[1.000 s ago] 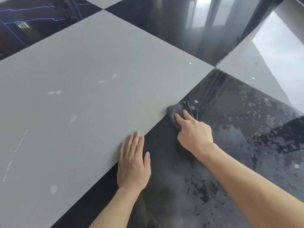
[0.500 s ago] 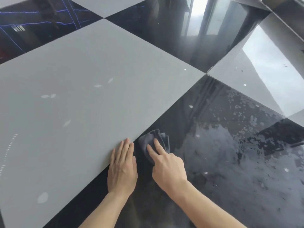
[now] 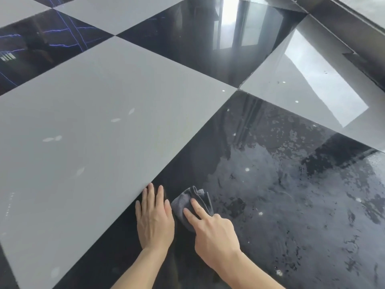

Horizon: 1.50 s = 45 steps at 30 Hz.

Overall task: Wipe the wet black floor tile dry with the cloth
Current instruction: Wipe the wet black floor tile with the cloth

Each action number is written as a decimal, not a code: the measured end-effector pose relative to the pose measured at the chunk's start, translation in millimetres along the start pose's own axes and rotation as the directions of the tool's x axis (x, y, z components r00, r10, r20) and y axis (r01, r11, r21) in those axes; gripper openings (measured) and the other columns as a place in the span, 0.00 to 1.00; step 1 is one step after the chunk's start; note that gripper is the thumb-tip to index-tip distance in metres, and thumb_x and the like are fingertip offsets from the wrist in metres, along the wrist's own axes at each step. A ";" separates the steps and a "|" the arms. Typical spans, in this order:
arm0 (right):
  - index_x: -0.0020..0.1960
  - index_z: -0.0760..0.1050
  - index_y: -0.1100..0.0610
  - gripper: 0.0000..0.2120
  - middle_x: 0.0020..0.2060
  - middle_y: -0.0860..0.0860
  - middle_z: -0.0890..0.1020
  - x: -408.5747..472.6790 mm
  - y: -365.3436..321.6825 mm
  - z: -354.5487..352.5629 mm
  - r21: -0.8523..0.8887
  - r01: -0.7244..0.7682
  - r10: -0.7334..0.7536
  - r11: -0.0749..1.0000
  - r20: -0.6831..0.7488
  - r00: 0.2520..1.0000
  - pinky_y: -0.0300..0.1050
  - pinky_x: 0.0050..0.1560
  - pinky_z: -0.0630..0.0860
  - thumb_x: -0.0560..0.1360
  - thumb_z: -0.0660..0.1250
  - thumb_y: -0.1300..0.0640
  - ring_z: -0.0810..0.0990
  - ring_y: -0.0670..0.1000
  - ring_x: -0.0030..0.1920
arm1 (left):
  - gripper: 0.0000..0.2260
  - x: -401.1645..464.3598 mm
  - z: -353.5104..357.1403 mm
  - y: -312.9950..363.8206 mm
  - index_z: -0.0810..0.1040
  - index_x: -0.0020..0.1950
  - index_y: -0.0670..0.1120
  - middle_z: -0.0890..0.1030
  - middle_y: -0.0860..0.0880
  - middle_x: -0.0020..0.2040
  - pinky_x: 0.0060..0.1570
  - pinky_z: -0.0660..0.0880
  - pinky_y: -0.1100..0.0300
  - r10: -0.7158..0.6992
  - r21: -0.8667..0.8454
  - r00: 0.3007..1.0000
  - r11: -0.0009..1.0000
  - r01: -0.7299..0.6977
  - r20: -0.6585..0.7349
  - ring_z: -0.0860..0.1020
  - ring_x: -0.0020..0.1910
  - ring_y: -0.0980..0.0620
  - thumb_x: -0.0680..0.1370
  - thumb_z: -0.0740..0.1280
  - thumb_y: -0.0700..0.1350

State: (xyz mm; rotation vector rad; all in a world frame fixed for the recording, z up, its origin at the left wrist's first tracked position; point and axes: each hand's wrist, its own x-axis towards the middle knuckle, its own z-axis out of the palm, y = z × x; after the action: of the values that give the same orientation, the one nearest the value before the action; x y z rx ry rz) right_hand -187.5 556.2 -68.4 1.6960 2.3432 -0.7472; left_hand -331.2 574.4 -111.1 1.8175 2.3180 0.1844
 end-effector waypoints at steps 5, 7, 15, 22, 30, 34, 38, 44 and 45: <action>0.73 0.53 0.44 0.31 0.76 0.44 0.51 29.9 23.0 -18.3 -0.071 -0.100 0.092 0.992 -0.110 0.990 0.45 0.35 0.64 0.74 0.58 0.58 0.79 0.58 0.45 | 0.21 0.1 4.1 5.0 0.60 0.75 0.47 0.56 0.46 0.77 0.73 0.50 0.49 -0.045 -0.040 0.999 0.998 0.044 -0.026 0.51 0.76 0.49 0.81 0.52 0.48; 0.72 0.55 0.44 0.30 0.76 0.43 0.53 45.5 33.3 -28.5 -0.079 -0.139 0.127 0.987 -0.139 0.982 0.44 0.34 0.63 0.73 0.58 0.58 0.80 0.57 0.46 | 0.20 1.5 5.4 7.4 0.62 0.74 0.47 0.57 0.46 0.76 0.73 0.50 0.48 -0.069 -0.074 0.997 0.995 0.065 -0.041 0.52 0.76 0.49 0.81 0.54 0.47; 0.73 0.56 0.44 0.31 0.76 0.43 0.54 51.1 54.0 -38.3 -0.056 -0.222 0.209 0.974 -0.176 0.962 0.43 0.35 0.66 0.72 0.59 0.59 0.81 0.55 0.47 | 0.19 3.1 10.2 18.5 0.67 0.70 0.42 0.61 0.43 0.75 0.72 0.52 0.45 -0.116 -0.116 0.991 0.988 0.107 -0.074 0.56 0.75 0.46 0.80 0.57 0.47; 0.75 0.50 0.42 0.34 0.76 0.42 0.49 -11.5 66.0 -8.5 0.016 -0.295 0.293 0.955 -0.179 0.939 0.42 0.38 0.65 0.72 0.57 0.58 0.79 0.55 0.48 | 0.20 9.9 12.0 71.4 0.65 0.70 0.42 0.58 0.44 0.76 0.72 0.52 0.45 -0.025 -0.178 0.997 0.984 0.013 -0.070 0.53 0.75 0.47 0.79 0.58 0.45; 0.76 0.45 0.44 0.35 0.76 0.44 0.41 -51.5 66.9 9.4 0.086 -0.345 0.353 0.935 -0.102 0.930 0.43 0.36 0.66 0.74 0.54 0.59 0.76 0.54 0.46 | 0.21 0.6 23.1 107.1 0.58 0.75 0.50 0.53 0.47 0.77 0.73 0.48 0.48 0.210 -0.091 0.977 0.974 -0.206 0.040 0.48 0.76 0.49 0.81 0.52 0.49; 0.76 0.43 0.45 0.35 0.76 0.45 0.42 -26.2 65.7 -1.0 0.072 -0.331 0.337 0.941 -0.112 0.935 0.43 0.39 0.67 0.74 0.55 0.59 0.76 0.55 0.48 | 0.21 0.3 24.3 99.5 0.64 0.73 0.48 0.59 0.45 0.76 0.72 0.52 0.46 0.252 -0.094 0.968 0.964 -0.249 0.013 0.54 0.75 0.47 0.80 0.57 0.46; 0.76 0.47 0.46 0.31 0.77 0.46 0.47 18.9 71.3 -20.6 0.048 -0.286 0.290 0.957 -0.189 0.938 0.44 0.39 0.66 0.76 0.55 0.54 0.79 0.56 0.50 | 0.20 0.5 25.4 99.4 0.69 0.70 0.45 0.65 0.42 0.73 0.71 0.57 0.43 0.258 -0.093 0.966 0.961 -0.259 -0.029 0.60 0.73 0.44 0.78 0.61 0.43; 0.75 0.51 0.47 0.32 0.77 0.47 0.50 73.6 87.3 -44.3 -0.009 -0.277 0.266 0.961 -0.251 0.931 0.43 0.35 0.63 0.74 0.58 0.55 0.80 0.57 0.46 | 0.17 4.9 19.8 108.0 0.73 0.67 0.45 0.68 0.43 0.71 0.70 0.57 0.45 0.202 -0.166 0.979 0.965 -0.204 -0.027 0.63 0.72 0.44 0.77 0.63 0.41; 0.75 0.52 0.47 0.31 0.77 0.47 0.50 78.5 90.0 -48.2 -0.004 -0.271 0.261 0.963 -0.257 0.931 0.43 0.35 0.64 0.74 0.58 0.56 0.80 0.57 0.46 | 0.17 5.9 18.4 108.8 0.74 0.65 0.44 0.70 0.42 0.69 0.69 0.60 0.44 0.208 -0.173 0.977 0.962 -0.212 -0.041 0.66 0.70 0.43 0.76 0.65 0.39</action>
State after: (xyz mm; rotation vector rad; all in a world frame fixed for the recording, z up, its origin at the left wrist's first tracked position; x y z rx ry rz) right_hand -123.8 666.8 -85.7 2.1466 2.1906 -0.4550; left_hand -225.4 605.9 -106.1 1.9754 2.0441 0.4294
